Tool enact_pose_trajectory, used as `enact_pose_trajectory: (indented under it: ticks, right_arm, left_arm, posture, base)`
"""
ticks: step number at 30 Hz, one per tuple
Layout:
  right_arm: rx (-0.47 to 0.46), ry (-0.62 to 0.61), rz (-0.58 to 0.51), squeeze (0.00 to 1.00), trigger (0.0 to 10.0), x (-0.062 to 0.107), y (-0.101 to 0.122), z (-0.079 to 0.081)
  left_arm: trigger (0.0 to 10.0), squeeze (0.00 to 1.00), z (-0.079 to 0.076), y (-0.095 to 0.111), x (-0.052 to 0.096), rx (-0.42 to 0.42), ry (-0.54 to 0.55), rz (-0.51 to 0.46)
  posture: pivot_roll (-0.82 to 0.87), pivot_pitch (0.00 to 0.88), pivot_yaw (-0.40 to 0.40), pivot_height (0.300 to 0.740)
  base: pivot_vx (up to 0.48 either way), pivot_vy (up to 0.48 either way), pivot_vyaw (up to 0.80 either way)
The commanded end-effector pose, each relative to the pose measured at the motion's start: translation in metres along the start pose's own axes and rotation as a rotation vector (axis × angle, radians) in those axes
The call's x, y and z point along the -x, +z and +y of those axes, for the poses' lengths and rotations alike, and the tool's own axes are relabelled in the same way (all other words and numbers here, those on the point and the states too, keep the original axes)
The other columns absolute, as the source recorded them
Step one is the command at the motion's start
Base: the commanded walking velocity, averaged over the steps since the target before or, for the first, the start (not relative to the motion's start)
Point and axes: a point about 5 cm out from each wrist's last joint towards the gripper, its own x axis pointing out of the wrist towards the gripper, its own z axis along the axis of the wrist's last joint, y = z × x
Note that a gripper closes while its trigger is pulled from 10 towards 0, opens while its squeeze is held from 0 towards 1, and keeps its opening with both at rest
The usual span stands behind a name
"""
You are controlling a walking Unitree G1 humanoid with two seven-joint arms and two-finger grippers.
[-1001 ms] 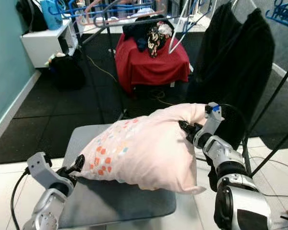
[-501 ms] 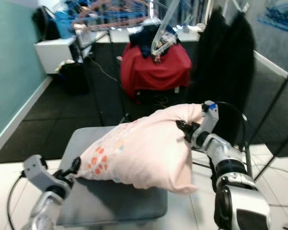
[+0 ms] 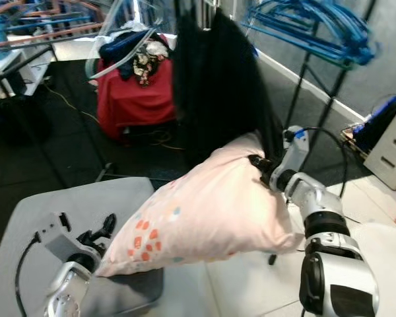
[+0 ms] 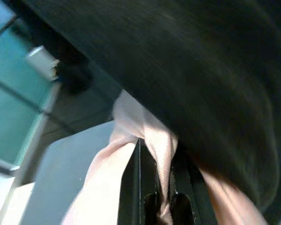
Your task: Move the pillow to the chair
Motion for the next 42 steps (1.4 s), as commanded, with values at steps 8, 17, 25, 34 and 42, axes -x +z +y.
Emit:
enact_pose_trajectory:
  ticks: [8, 17, 25, 34, 42]
  right_arm:
    - [0.13, -0.205, -0.089, 0.0, 10.0, 0.009, 0.038, -0.014]
    - [0.201, -0.439, -0.018, 0.0, 10.0, 0.025, 0.039, -0.038]
    - [0.234, -0.531, 0.076, 0.0, 10.0, 0.039, 0.039, -0.048]
    - [0.236, -0.728, 0.079, 0.0, 10.0, 0.067, 0.058, -0.072]
    - [0.237, -0.767, 0.065, 0.0, 10.0, 0.074, 0.068, -0.074]
  left_arm:
    - [10.0, 0.0, 0.005, -0.005, 0.0, 0.007, 0.016, 0.024]
    - [10.0, 0.0, 0.005, -0.006, 0.001, 0.011, 0.012, 0.028]
    - [10.0, 0.0, 0.005, -0.008, 0.0, 0.023, 0.009, 0.039]
    - [10.0, 0.0, -0.001, -0.011, -0.001, 0.058, -0.015, 0.043]
    - [10.0, 0.0, -0.004, -0.013, -0.001, 0.064, -0.022, 0.044]
  posture:
    - [-0.25, 0.0, -0.043, 0.74]
    - [-0.25, 0.0, -0.033, 0.74]
    - [-0.27, 0.002, -0.026, 0.74]
    - [-0.28, 0.008, -0.025, 0.74]
    - [-0.29, 0.009, -0.027, 0.74]
  base:
    - [0.0, -0.48, -0.55]
    - [0.0, -0.48, -0.56]
    - [0.0, -0.406, -0.56]
    - [0.0, 0.0, -0.56]
    - [0.0, 0.0, -0.53]
